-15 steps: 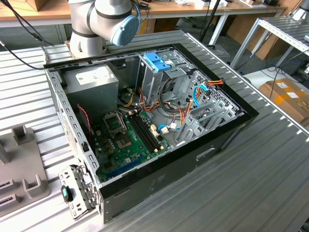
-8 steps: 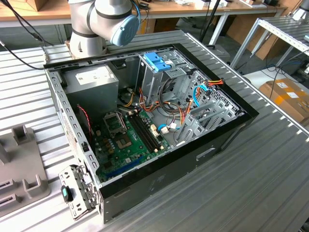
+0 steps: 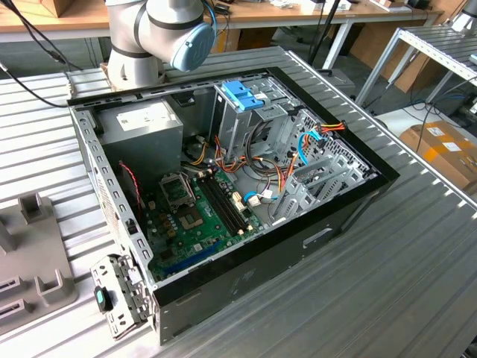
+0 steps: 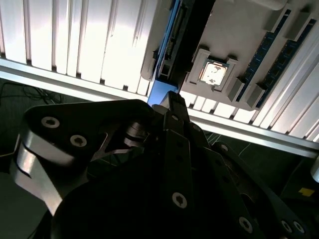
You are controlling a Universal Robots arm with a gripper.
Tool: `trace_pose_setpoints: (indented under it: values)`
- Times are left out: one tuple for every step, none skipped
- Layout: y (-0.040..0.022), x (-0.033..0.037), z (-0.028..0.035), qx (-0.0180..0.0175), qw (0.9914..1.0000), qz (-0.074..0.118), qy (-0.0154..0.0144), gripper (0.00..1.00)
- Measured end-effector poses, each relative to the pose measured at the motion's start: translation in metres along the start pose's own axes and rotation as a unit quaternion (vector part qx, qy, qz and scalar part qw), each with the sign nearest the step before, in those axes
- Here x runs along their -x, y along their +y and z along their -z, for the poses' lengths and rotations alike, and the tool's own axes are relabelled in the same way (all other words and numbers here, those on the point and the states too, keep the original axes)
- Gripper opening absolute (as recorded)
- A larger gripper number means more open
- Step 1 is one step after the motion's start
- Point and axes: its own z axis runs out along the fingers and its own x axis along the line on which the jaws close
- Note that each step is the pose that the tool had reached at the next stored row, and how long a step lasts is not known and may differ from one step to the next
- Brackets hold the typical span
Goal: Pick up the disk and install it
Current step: 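Pick up the disk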
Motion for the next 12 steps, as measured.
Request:
trace_pose_setpoints:
  values:
    - [0.0,0.0,0.0,0.0,1.0,0.002,0.0,0.11]
    - [0.0,0.0,0.0,0.0,0.99999,0.003,0.0,0.11]
    - [0.0,0.0,0.0,-0.0001,0.99998,0.006,0.0,0.11]
    - [0.0,0.0,0.0,-0.0002,0.99997,0.008,-0.0001,0.11]
    - [-0.0001,0.0,-0.0001,-0.0003,0.99992,0.013,-0.0001,0.11]
    - [-0.0001,0.0001,0.0,-0.0003,0.99986,0.017,-0.0001,0.11]
    - [-0.0002,0.0001,-0.0001,-0.0004,0.99983,0.018,-0.0002,0.11]
    - [-0.0003,0.0001,-0.0001,-0.0004,0.99978,0.021,-0.0002,0.11]
    - [-0.0006,0.0002,-0.0001,-0.0005,0.99973,0.023,-0.0002,0.11]
    - [-0.0008,0.0002,-0.0002,-0.0005,0.99969,0.025,-0.0002,0.11]
    - [-0.001,0.0003,-0.0001,-0.0005,0.99967,0.026,-0.0002,0.11]
    - [-0.0014,0.0004,-0.0002,-0.0006,0.99964,0.027,-0.0002,0.11]
